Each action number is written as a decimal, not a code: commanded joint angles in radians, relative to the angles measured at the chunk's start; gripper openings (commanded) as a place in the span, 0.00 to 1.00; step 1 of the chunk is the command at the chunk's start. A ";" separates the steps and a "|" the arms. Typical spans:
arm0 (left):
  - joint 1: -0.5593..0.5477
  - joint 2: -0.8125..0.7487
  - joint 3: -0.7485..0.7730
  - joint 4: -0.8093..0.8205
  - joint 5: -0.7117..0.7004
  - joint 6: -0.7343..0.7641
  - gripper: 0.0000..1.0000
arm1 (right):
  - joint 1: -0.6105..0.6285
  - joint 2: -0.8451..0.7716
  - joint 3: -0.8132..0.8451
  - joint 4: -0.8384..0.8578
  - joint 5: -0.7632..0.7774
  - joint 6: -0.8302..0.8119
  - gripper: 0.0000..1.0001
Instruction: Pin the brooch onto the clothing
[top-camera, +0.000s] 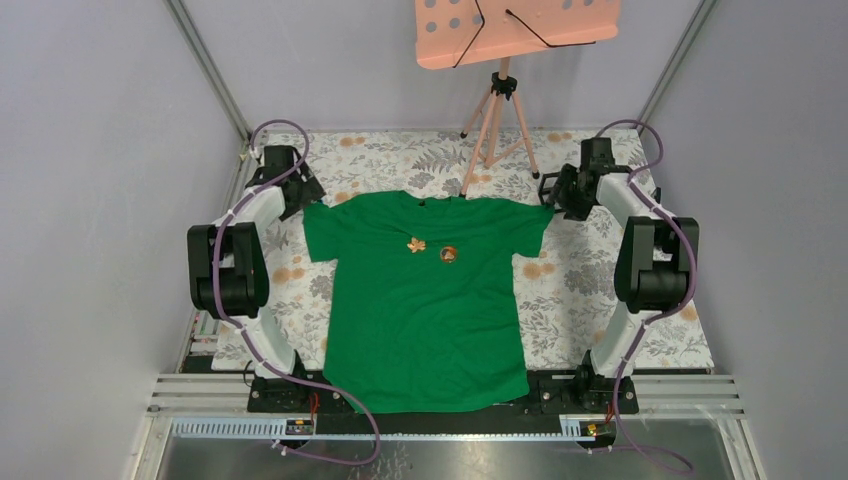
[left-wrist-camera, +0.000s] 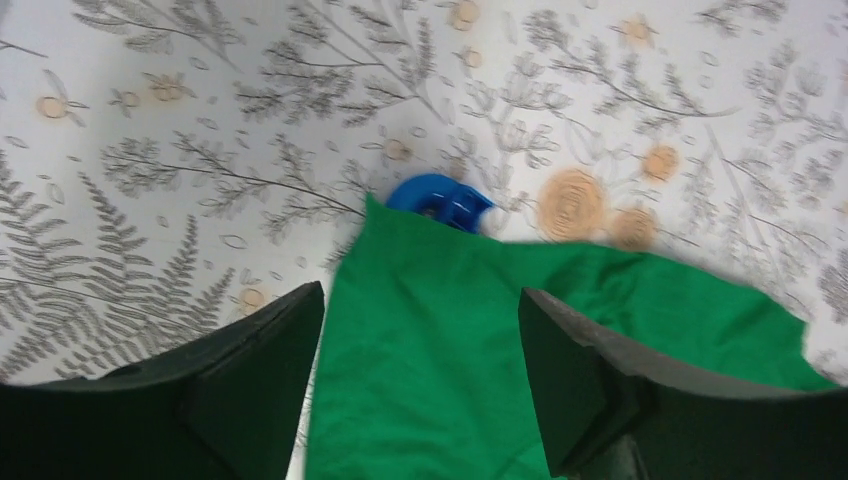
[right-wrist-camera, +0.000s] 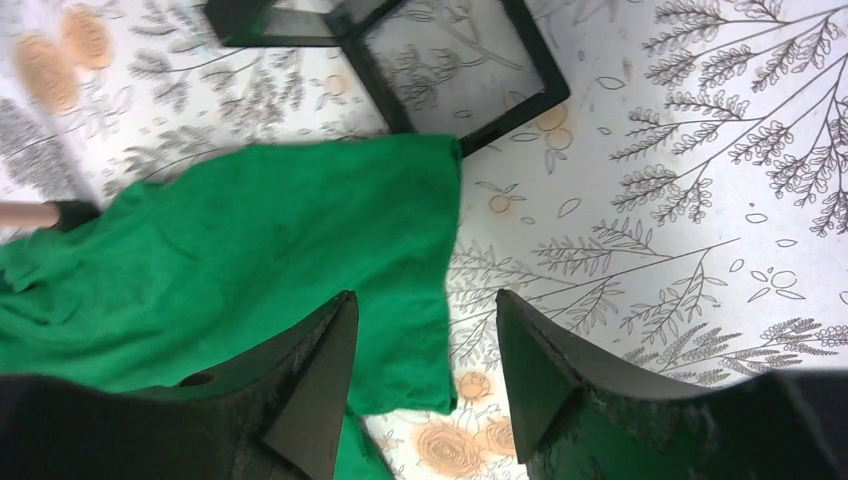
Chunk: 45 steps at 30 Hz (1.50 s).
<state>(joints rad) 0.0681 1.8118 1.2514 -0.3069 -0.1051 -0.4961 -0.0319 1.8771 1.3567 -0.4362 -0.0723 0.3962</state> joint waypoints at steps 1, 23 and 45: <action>-0.077 -0.085 0.070 0.013 0.041 0.014 0.78 | 0.026 -0.110 0.005 -0.007 -0.058 -0.045 0.61; -0.352 0.406 0.555 -0.125 0.249 -0.178 0.87 | 0.270 0.349 0.426 -0.075 -0.111 0.173 0.61; -0.364 0.545 0.644 -0.150 0.230 -0.188 0.00 | 0.276 0.308 0.358 0.040 -0.079 0.220 0.00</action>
<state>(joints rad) -0.2893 2.3528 1.8816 -0.4747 0.1528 -0.7021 0.2405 2.2639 1.7573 -0.4824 -0.1741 0.6121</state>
